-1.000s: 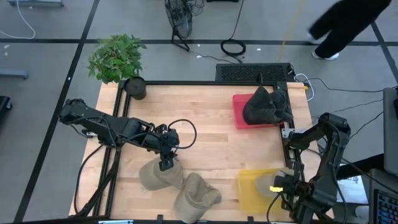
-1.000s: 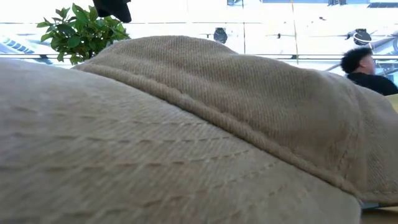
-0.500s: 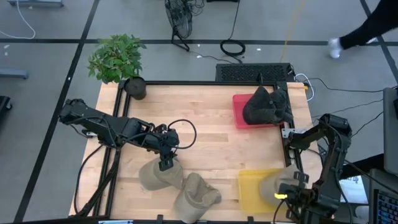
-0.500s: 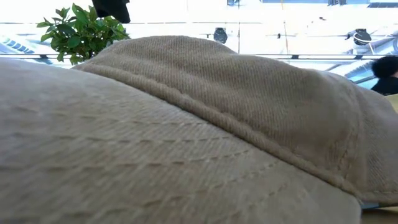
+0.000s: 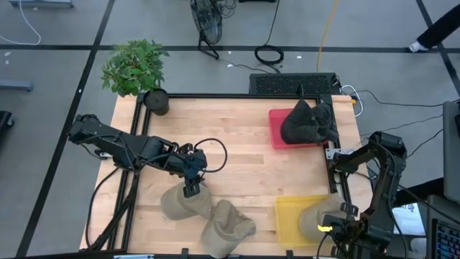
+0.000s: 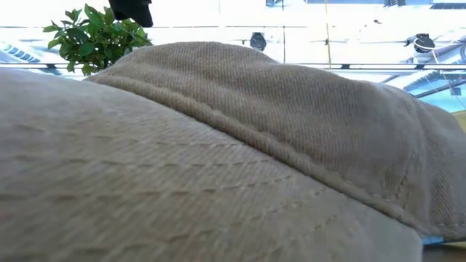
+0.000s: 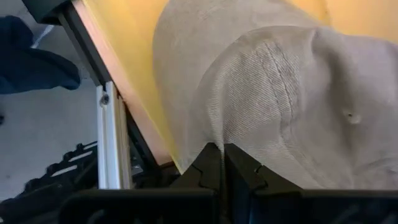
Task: Pick & Place hat
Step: Put the top brown cap into the yellow bin
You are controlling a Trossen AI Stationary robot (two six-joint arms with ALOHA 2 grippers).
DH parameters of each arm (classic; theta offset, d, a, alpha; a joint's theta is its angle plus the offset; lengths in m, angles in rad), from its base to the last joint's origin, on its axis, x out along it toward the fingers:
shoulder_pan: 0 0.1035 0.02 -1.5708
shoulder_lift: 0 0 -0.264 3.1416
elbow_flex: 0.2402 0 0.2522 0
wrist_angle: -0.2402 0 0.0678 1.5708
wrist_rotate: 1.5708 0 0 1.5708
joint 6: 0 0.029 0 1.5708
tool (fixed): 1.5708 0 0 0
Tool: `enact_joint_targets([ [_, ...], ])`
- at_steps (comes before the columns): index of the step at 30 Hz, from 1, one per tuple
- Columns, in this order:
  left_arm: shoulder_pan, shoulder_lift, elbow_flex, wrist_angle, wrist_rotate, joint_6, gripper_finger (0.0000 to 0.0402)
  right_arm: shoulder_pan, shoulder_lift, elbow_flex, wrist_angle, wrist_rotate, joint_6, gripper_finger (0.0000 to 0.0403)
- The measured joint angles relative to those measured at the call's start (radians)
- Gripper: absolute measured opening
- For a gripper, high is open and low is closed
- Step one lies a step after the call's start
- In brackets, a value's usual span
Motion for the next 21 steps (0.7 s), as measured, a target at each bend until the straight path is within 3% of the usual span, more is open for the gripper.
enact_joint_targets([
  [7, 0.0, 0.0, 0.0, 0.0, -0.007, 0.0, 0.0188, 0.007, -0.001, -0.075, 0.126, -0.055, 0.051, 0.0],
  [14, 0.0, 0.0, 0.0, -0.002, -0.007, 0.0, 0.0188, 0.007, -0.001, -0.079, 0.114, -0.054, 0.06, 0.0],
  [21, 0.0, 0.0, 0.0, -0.007, -0.008, 0.0, 0.0188, 0.023, -0.001, -0.079, 0.075, -0.117, 0.165, 0.0],
])
